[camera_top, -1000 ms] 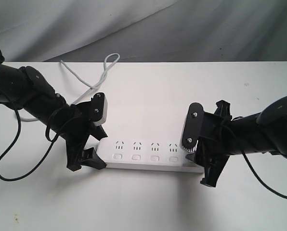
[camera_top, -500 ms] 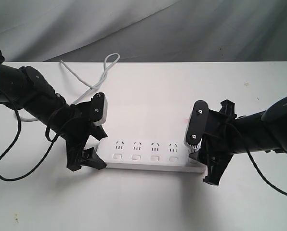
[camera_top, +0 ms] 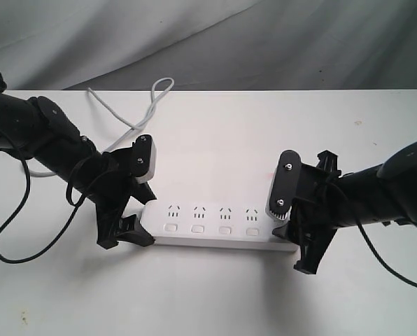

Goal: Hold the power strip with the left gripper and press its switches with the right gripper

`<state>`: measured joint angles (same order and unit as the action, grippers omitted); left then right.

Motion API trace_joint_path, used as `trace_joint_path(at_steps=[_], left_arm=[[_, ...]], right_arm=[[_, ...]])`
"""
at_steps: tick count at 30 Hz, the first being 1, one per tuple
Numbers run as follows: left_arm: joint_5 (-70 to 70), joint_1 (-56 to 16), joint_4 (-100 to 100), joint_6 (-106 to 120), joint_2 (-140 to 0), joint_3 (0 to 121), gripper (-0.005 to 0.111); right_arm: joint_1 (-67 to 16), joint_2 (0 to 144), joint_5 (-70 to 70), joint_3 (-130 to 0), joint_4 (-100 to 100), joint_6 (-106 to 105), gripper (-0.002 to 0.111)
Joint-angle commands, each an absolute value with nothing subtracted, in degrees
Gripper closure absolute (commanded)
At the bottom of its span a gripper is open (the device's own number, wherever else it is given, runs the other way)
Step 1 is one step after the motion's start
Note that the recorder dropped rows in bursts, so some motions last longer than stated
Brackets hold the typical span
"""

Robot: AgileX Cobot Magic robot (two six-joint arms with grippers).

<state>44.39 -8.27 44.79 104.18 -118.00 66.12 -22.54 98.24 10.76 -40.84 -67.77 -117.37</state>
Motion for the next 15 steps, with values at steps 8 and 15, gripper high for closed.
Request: trace_joint_path(at_steps=[8,15], left_arm=[[44.80,-8.60,45.28,103.82,-117.60,66.49,0.043],[44.80,-8.60,45.28,103.82,-117.60,66.49,0.043]], right_arm=[[-22.29,98.11,10.68,-40.77,-68.60,-118.01,0.053],[-22.29,97.60,10.78,-43.07,-68.59,-118.01,0.053]])
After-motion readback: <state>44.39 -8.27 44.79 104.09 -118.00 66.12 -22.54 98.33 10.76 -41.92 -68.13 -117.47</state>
